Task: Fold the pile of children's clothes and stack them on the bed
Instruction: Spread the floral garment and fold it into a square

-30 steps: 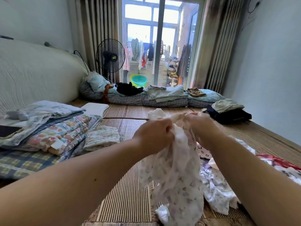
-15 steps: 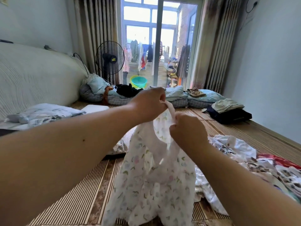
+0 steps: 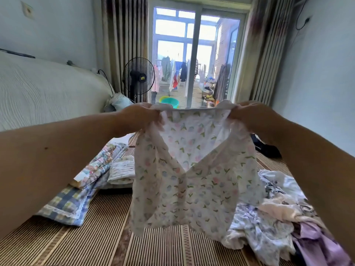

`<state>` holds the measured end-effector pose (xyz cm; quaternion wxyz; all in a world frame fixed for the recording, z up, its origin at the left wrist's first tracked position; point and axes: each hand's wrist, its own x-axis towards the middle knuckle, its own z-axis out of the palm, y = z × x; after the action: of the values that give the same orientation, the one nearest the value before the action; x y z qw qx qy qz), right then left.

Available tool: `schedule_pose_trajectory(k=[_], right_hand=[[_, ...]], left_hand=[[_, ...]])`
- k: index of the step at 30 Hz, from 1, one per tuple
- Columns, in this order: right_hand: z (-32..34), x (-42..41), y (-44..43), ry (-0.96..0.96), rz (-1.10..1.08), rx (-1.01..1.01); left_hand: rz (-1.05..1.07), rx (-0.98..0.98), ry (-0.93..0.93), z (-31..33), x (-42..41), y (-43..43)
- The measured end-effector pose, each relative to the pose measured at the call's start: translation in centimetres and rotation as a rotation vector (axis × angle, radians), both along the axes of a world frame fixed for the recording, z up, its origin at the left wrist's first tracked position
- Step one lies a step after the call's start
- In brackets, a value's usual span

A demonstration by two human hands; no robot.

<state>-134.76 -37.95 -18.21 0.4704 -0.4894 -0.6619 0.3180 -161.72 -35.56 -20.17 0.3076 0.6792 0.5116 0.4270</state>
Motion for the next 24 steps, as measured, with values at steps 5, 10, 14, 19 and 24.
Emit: schedule_pose_trajectory(k=[5,10,14,19,24], right_hand=[[1.2,-0.4,-0.9,0.174,0.006,-0.042],[2.2,0.2,-1.6,0.062,0.047,-0.116],[2.1,0.6,-1.2,-0.057,0.135,-0.138],[-2.6,-0.1,3.0,-0.177,0.061,-0.239],[-11.3,-2.0,10.8,-0.317,0.004,-0.431]], left_hand=[[-0.144,0.021,-0.155,1.3,-0.4,-2.1],[-0.27,0.066,-0.003,2.9,-1.2,-4.5],[-0.236,0.044,0.099,2.9,-1.9,-4.4],[-0.116,-0.14,0.161,-1.4,-1.5,-0.8],[0.035,-0.311,0.271,-10.9,-2.6,7.5]])
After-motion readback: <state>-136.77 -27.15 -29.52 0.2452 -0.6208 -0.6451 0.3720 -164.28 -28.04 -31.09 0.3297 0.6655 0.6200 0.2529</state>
